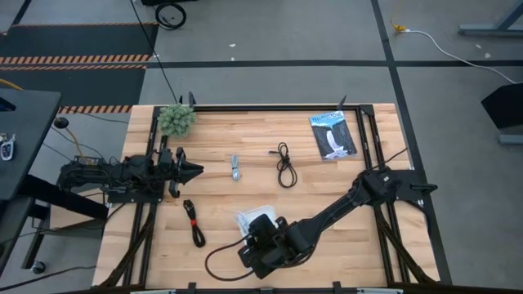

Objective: Pick and place USB-C Cables
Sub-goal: Put the white charger cable into the white bin

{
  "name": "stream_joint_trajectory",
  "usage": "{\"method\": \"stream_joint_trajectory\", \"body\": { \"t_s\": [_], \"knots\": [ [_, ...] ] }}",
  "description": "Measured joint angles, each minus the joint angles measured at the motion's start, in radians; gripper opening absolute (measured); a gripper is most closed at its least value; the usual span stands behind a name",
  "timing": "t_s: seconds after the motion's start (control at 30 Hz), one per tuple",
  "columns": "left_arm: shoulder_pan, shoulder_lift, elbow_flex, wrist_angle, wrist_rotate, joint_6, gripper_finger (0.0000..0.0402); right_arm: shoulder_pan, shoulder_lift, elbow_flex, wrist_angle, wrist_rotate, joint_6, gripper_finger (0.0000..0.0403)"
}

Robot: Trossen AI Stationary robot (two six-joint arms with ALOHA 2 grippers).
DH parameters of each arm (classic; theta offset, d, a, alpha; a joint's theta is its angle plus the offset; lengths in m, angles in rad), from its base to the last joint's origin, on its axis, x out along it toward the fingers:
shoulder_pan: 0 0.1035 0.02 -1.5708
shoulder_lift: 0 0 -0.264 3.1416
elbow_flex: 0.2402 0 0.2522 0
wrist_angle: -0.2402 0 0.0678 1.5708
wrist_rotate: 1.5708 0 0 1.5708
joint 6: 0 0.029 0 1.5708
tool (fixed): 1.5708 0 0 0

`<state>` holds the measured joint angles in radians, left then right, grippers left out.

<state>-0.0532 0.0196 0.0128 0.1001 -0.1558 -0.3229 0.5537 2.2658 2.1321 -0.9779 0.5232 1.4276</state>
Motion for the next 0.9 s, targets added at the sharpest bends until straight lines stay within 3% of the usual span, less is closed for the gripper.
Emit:
{"method": "stream_joint_trajectory", "body": {
  "t_s": [0.13,0.4,0.9],
  "knots": [
    [0.000,0.000,0.000,0.000,0.000,0.000,0.0066,-0.009,0.039,0.037,-0.098,-0.040,0.063,0.0153],
    [0.000,0.000,0.000,0.000,0.000,0.000,0.0066,-0.020,0.043,0.009,-0.115,-0.062,0.117,0.0153],
    [0.000,0.000,0.000,0.000,0.000,0.000,0.0066,-0.027,0.042,-0.085,-0.037,-0.143,0.124,0.0153]
  ]
}}
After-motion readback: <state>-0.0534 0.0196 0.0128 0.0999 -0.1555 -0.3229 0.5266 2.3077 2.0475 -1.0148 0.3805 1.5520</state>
